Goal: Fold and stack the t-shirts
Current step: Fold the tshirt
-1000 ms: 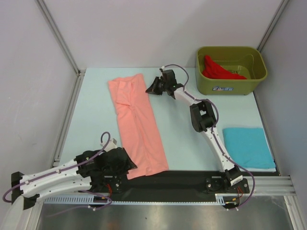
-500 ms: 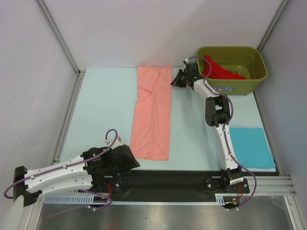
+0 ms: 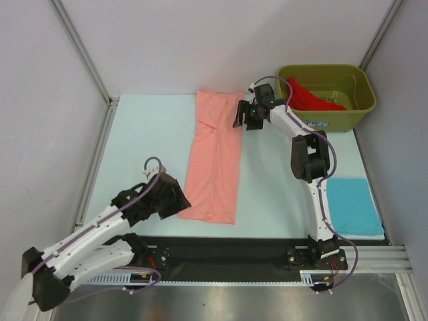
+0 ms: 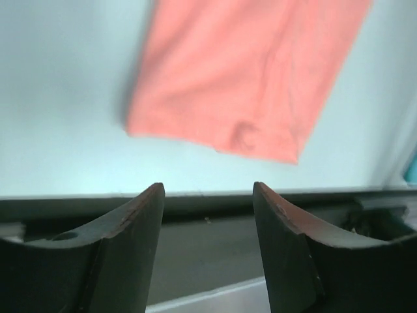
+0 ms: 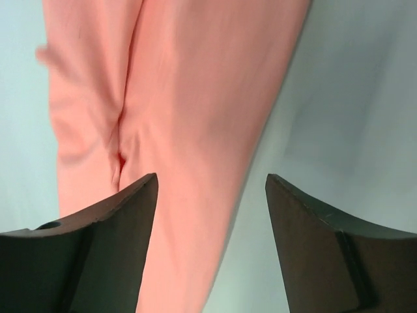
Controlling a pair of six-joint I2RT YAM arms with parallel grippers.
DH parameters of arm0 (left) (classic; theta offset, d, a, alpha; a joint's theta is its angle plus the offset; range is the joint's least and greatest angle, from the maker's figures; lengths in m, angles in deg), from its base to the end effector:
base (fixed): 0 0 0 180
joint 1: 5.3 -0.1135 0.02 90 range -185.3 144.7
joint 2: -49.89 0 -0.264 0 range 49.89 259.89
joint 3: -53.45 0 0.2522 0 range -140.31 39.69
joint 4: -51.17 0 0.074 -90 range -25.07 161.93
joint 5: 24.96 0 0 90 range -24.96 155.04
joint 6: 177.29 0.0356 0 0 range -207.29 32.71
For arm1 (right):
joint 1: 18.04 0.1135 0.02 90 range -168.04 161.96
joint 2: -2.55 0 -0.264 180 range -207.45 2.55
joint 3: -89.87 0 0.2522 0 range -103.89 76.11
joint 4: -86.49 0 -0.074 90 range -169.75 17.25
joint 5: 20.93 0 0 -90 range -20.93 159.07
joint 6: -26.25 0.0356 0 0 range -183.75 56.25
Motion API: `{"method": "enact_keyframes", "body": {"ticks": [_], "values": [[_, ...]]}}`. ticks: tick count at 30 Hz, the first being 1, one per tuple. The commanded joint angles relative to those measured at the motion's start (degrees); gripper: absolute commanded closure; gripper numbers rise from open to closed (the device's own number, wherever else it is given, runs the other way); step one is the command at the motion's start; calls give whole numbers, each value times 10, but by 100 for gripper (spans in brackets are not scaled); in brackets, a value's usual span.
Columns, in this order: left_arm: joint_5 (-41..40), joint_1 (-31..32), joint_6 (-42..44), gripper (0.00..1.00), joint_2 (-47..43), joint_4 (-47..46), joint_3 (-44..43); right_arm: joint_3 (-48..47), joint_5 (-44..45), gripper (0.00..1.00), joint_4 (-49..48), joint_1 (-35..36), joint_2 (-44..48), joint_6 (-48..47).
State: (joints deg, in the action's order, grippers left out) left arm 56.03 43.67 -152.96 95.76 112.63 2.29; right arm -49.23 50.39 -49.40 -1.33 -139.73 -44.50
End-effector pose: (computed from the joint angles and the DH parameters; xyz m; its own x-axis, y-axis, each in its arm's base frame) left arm 0.1014 -0.1080 0.2356 -0.8514 -0.3925 -0.3479 -0.2135 0.8652 -0.4537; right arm 0.5270 0.1701 0.1819 -0.8228 0.0791 -0.5628 -0.2216 0.8673 0.4458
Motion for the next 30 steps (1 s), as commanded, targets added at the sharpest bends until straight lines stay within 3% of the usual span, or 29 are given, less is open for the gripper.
{"method": "enact_keyframes", "body": {"ticks": [1,4,6,12,16,19,30], "values": [[71,-112,177,38,44,-60,-10,81,28,27,95,41,162,-30],[100,-169,246,39,88,-104,-6,240,41,27,86,75,254,-17],[115,-193,284,41,136,-121,-1,374,5,29,56,90,349,16],[167,-248,320,47,217,-154,-3,645,-74,40,-38,173,549,101],[167,-252,322,47,244,-147,-3,841,-119,50,-176,202,627,198],[182,-252,322,48,262,-164,11,906,-142,55,-269,211,656,256],[175,-252,262,48,289,-208,81,956,-137,52,-354,218,595,293]]}}
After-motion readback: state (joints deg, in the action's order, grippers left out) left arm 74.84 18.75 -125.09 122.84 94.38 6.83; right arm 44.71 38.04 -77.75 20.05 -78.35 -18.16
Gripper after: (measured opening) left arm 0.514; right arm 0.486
